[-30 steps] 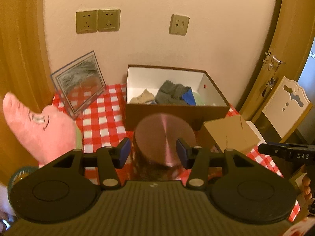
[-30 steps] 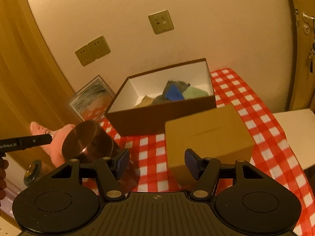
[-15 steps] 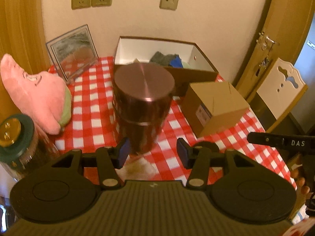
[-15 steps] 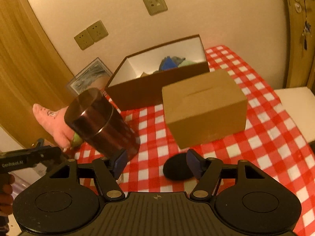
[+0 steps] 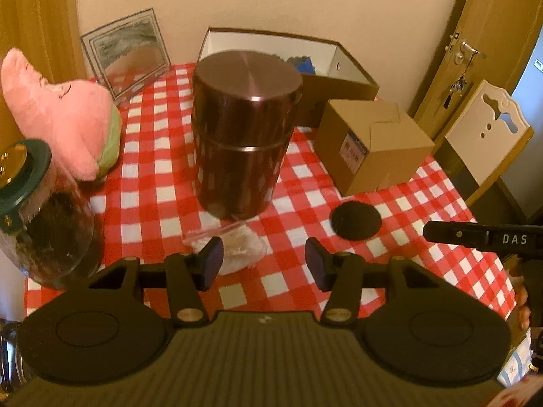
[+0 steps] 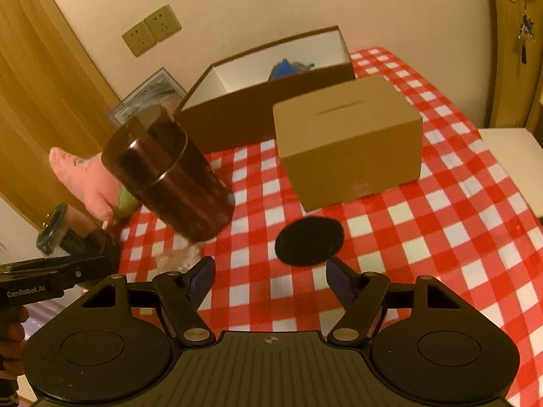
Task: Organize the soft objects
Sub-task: 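Lower the left tool onto the cotton swab bag while the right tool approaches the black sponge pad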
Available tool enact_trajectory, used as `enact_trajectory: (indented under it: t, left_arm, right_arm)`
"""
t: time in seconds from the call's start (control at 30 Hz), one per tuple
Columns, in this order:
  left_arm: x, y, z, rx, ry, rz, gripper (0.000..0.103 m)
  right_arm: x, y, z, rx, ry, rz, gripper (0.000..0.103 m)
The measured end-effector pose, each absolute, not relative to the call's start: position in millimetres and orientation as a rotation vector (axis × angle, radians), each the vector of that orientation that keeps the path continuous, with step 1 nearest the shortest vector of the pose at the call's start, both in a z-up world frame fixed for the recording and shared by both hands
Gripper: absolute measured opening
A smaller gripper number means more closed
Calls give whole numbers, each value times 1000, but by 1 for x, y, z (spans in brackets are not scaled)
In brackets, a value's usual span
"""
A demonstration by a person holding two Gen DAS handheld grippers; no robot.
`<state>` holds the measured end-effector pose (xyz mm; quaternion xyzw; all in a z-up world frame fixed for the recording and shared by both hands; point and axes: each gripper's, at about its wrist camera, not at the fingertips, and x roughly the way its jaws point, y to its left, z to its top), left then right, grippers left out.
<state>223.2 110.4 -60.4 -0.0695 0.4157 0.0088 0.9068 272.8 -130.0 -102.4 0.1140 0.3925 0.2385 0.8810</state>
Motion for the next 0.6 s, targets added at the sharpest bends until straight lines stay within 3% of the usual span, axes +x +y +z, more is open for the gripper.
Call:
enact_trajectory:
  t: [0.6]
  left_arm:
    - [231, 115, -100, -82, 924, 13, 54]
  right_arm:
    - [273, -112, -136, 152, 885, 468, 73]
